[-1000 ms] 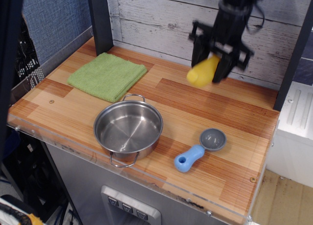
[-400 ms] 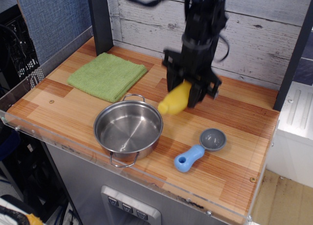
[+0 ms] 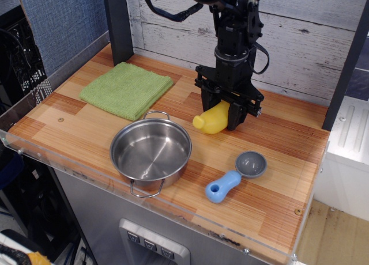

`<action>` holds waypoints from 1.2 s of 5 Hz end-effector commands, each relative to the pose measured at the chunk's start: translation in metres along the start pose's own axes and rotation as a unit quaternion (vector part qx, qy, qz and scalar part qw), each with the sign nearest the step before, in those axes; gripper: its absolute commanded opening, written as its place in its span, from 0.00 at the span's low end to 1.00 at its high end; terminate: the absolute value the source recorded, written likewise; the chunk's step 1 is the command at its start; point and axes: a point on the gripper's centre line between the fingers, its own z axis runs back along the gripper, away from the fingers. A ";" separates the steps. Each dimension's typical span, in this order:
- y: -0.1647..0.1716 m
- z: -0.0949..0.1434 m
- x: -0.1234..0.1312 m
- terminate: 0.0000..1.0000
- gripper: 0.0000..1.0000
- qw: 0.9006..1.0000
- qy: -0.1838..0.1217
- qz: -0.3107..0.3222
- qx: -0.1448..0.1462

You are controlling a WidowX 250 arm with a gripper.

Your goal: Move the banana and place above the bowl slightly right

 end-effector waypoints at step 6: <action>0.059 0.181 -0.033 0.00 1.00 0.994 0.015 0.072 0.075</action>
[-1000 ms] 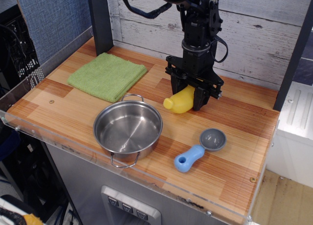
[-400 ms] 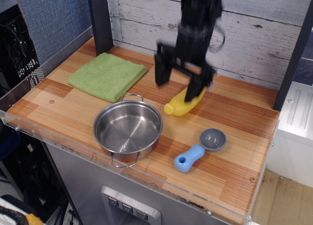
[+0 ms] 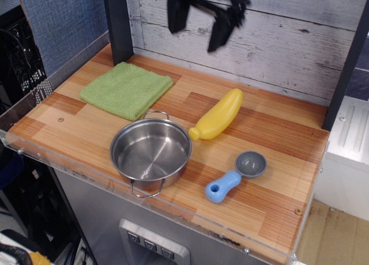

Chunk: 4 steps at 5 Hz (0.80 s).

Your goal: Move the banana and place above the bowl slightly right

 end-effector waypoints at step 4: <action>0.027 0.021 -0.035 1.00 1.00 0.996 -0.039 -0.019 -0.073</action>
